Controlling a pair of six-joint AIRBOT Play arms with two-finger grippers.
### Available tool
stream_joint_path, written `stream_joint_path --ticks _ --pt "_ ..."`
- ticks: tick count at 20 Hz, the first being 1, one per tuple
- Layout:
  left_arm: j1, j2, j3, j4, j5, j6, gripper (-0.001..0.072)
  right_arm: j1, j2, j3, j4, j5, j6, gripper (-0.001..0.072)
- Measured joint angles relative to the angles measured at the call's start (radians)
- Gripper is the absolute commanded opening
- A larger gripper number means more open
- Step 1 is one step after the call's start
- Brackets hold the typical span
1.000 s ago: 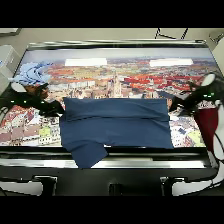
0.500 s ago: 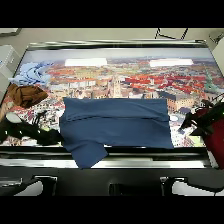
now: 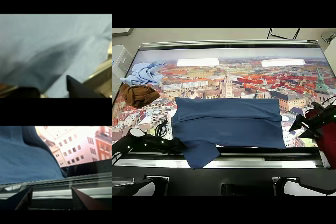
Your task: Fold the clothes and pants, and hang the long-sleeved shirts on hangers.
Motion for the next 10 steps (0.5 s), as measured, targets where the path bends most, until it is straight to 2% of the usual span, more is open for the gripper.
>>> stream_joint_path --ticks 1,3,6,10 --pt "-0.01 0.0 -0.003 0.001 0.026 -0.002 0.0023 0.0 0.0 0.0 0.001 0.0 0.0 0.0562" --pt "-0.028 0.001 -0.007 -0.004 0.043 -0.002 0.0025 0.0 0.001 -0.008 0.001 -0.004 0.0 0.0564" --pt "-0.039 0.002 -0.01 -0.005 0.031 0.017 0.0025 0.0 0.001 -0.074 -0.003 -0.016 -0.008 0.0623" --pt "-0.044 0.003 -0.011 0.0 0.008 0.028 0.0025 0.0 0.001 -0.222 0.016 -0.089 -0.044 0.0621"
